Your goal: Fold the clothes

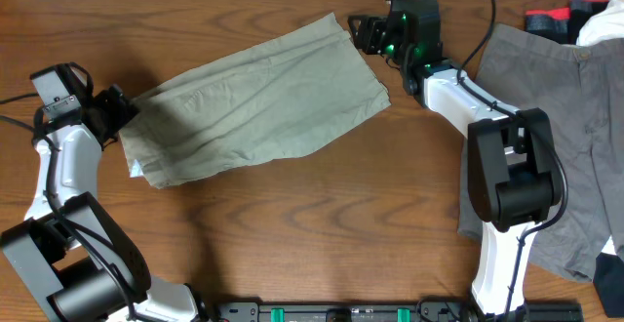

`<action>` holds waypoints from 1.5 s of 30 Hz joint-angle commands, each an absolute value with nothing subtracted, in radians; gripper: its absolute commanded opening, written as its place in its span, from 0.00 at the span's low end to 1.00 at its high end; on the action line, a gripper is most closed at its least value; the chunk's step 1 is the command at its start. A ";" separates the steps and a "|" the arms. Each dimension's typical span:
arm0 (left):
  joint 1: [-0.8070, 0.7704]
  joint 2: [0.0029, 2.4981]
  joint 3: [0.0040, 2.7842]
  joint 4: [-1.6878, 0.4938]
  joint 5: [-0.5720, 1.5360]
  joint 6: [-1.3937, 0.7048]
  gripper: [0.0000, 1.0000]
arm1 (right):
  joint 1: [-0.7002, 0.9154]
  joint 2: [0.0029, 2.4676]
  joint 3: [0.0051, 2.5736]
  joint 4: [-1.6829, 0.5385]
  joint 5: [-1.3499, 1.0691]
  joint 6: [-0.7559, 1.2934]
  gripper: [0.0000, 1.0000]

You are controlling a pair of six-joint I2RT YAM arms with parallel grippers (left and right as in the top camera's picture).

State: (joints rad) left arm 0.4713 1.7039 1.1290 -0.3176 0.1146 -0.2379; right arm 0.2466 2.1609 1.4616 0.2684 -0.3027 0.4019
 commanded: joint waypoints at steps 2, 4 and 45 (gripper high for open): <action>0.483 1.627 1.147 -0.335 0.093 -0.241 0.98 | 0.206 2.183 1.479 0.210 -0.434 0.388 0.65; 0.483 1.587 1.147 -0.358 0.093 -0.241 0.98 | 0.194 2.183 1.479 0.128 -0.473 0.387 0.65; 0.316 1.485 1.103 -0.874 0.235 -0.220 0.52 | 0.382 2.251 1.476 -1.074 -0.176 0.263 0.02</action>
